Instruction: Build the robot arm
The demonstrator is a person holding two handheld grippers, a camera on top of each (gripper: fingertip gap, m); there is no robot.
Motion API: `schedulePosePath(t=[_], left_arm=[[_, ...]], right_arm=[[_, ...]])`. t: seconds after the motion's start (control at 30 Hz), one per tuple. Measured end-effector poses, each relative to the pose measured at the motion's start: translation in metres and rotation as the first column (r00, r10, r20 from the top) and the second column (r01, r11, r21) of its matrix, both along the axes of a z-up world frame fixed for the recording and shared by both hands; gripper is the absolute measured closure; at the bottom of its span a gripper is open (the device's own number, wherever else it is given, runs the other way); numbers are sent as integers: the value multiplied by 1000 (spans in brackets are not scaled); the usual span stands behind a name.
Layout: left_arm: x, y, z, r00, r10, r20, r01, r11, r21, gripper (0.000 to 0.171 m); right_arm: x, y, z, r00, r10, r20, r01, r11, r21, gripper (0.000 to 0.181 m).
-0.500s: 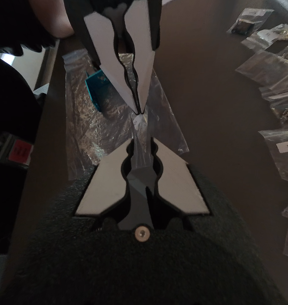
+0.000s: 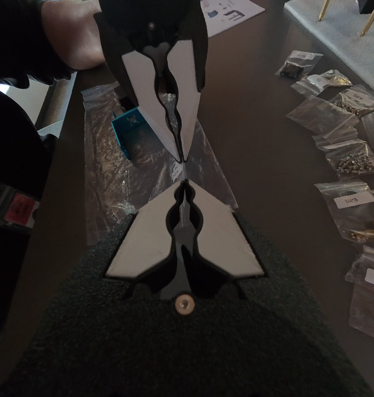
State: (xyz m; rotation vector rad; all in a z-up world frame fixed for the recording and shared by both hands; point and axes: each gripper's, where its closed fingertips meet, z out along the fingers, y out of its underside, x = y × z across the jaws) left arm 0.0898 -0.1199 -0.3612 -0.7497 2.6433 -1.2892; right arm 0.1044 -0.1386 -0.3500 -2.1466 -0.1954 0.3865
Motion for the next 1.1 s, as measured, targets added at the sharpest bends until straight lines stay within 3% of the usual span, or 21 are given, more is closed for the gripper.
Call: schedulePosePath(t=[0.5, 0.73, 0.83, 0.97, 1.1], left_arm=[[-1, -9, -1, 1000, -4, -1, 4, 1000, -25, 171], [-4, -15, 4, 998, -24, 66, 23, 1000, 13, 171], [-5, -18, 7, 995, -37, 95, 36, 999, 17, 171], [-6, -22, 9, 994, -46, 103, 46, 999, 2, 171], [-6, -22, 10, 995, -31, 95, 32, 999, -8, 171]], right_arm=[[8, -8, -18, 1000, -6, 15, 8, 996, -87, 181], [1, -3, -12, 999, 13, -44, -16, 998, -55, 148], [-14, -1, -8, 992, 79, -95, -83, 996, -37, 152], [-21, 0, -12, 990, 104, -91, -109, 992, -58, 180], [-18, 0, -11, 992, 91, -91, -96, 994, -52, 181]])
